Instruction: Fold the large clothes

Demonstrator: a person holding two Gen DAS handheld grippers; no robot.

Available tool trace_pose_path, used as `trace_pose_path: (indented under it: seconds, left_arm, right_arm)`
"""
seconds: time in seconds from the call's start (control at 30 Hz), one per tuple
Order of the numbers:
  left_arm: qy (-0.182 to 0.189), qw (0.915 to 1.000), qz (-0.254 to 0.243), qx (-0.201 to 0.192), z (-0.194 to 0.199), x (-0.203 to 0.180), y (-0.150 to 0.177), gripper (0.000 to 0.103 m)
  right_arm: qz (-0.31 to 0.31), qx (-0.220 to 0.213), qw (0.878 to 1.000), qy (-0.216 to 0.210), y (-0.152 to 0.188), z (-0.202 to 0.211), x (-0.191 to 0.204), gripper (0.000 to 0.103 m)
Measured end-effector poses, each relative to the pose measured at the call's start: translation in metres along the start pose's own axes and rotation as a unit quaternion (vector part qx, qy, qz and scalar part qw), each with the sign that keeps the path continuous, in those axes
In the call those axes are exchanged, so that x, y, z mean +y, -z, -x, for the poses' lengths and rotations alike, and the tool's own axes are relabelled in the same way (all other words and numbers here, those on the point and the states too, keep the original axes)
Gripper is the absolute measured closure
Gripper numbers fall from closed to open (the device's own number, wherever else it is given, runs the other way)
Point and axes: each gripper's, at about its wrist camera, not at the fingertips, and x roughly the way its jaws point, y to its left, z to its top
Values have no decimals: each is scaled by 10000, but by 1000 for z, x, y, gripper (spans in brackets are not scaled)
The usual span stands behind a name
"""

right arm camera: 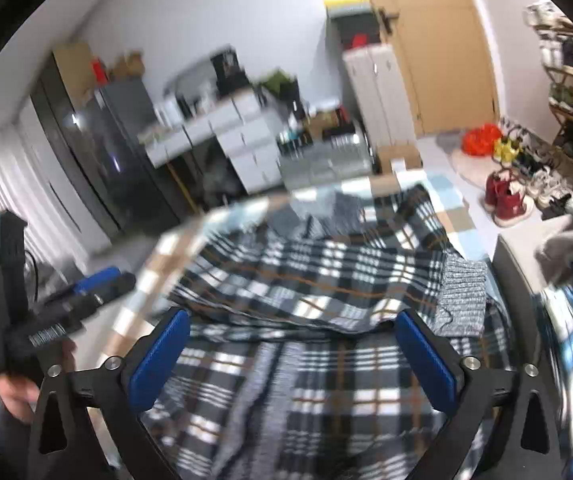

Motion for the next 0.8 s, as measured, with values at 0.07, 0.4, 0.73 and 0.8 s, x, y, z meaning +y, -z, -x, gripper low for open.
trace_pose_path:
  seconds: [0.07,0.4,0.73,0.8]
  left_arm:
    - [-357,9988,-126,-314,20,-6,5,1]
    - [-816,9923,-702,-612,49,-14,-3,1]
    - [-472,9981,215,332,-25,31,-64,1]
    - [-247,9964,489,645,-58,46,-85,1]
  right_arm:
    - [-26,-194,9998,-27,5,11,5,0]
    - [-408,-146,9989,151,16,21,-3,0]
    - [-34,72,9977,676,-59,-12,-18,0]
    - [65,83,9971,759,-79,-26,-25,0]
